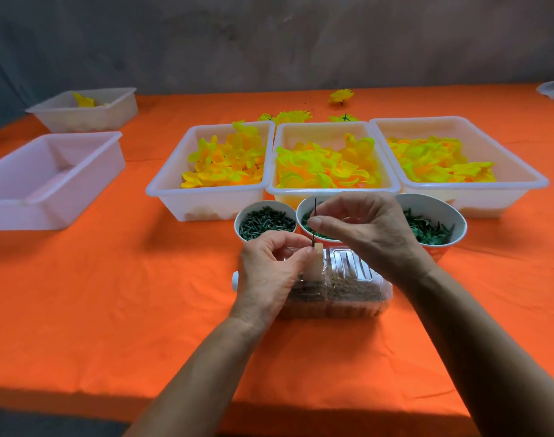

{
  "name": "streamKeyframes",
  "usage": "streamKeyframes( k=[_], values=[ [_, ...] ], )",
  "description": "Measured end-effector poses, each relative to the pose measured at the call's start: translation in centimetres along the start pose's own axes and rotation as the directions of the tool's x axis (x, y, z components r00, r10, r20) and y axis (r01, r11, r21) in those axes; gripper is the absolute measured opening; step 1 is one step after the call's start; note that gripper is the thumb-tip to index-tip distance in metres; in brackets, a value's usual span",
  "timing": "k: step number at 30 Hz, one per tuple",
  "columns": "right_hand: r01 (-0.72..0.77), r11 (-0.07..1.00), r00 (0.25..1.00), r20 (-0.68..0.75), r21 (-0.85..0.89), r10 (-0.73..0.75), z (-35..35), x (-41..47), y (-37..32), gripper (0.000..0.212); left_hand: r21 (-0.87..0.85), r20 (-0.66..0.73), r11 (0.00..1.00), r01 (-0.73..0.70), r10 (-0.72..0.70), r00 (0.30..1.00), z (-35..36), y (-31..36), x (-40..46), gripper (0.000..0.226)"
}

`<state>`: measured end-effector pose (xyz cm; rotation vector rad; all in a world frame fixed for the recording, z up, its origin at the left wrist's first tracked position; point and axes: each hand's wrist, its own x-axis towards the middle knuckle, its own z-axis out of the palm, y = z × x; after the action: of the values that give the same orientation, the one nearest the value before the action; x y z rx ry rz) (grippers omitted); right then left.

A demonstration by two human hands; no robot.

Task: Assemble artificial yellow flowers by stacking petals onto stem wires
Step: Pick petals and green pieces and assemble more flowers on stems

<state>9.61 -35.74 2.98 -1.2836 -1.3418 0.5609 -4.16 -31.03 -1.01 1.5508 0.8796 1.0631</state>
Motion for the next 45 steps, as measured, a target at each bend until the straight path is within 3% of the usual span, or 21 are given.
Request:
streamKeyframes(
  k=[6,12,20,24,27,30,35,39,45],
  values=[
    [-0.012,0.999,1.000,0.024,-0.041,0.013,0.3,-0.6,0.7,0.012,-0.023,0.006,1.000,-0.020,0.020,1.000,0.2,0.0,0.1,0.009],
    [0.037,0.990,0.997,-0.067,-0.133,-0.047,0.8,-1.2,1.3,0.015,-0.031,0.004,0.999,-0.021,0.022,1.000,0.2,-0.3,0.1,0.014],
    [0.062,0.991,0.996,-0.056,-0.116,-0.069,0.7,-1.4,2.3,0.021,-0.041,0.045,0.999,-0.020,0.022,0.999,-0.1,-0.5,0.5,0.013],
    [0.000,1.000,1.000,-0.003,0.014,0.000,0.5,-1.2,1.8,0.007,-0.043,0.059,0.999,-0.023,0.026,0.998,-0.3,-0.2,0.6,0.012],
    [-0.069,0.989,0.996,0.072,0.130,0.060,0.0,-1.0,1.7,0.009,-0.043,0.046,0.999,-0.001,0.003,0.999,-0.1,-0.2,0.5,0.015],
    [-0.060,0.992,0.989,0.139,0.108,0.045,-0.4,-1.0,1.5,0.025,-0.037,0.047,0.999,-0.002,0.004,0.999,0.0,-0.1,0.5,0.016],
    [-0.065,0.991,0.994,0.093,0.118,0.054,-0.6,-0.9,1.3,0.023,-0.030,0.041,1.000,-0.010,0.011,0.999,-0.1,-0.1,0.5,0.014],
    [-0.019,0.999,0.997,0.071,0.050,0.016,0.0,-1.0,1.0,0.007,-0.031,0.031,0.999,-0.007,0.008,0.999,-0.1,-0.2,0.4,0.013],
    [0.135,0.981,0.990,-0.020,-0.140,-0.139,0.8,-1.3,2.2,0.014,-0.021,0.042,0.999,-0.043,0.044,0.998,-0.2,-0.5,0.5,0.009]
  ],
)
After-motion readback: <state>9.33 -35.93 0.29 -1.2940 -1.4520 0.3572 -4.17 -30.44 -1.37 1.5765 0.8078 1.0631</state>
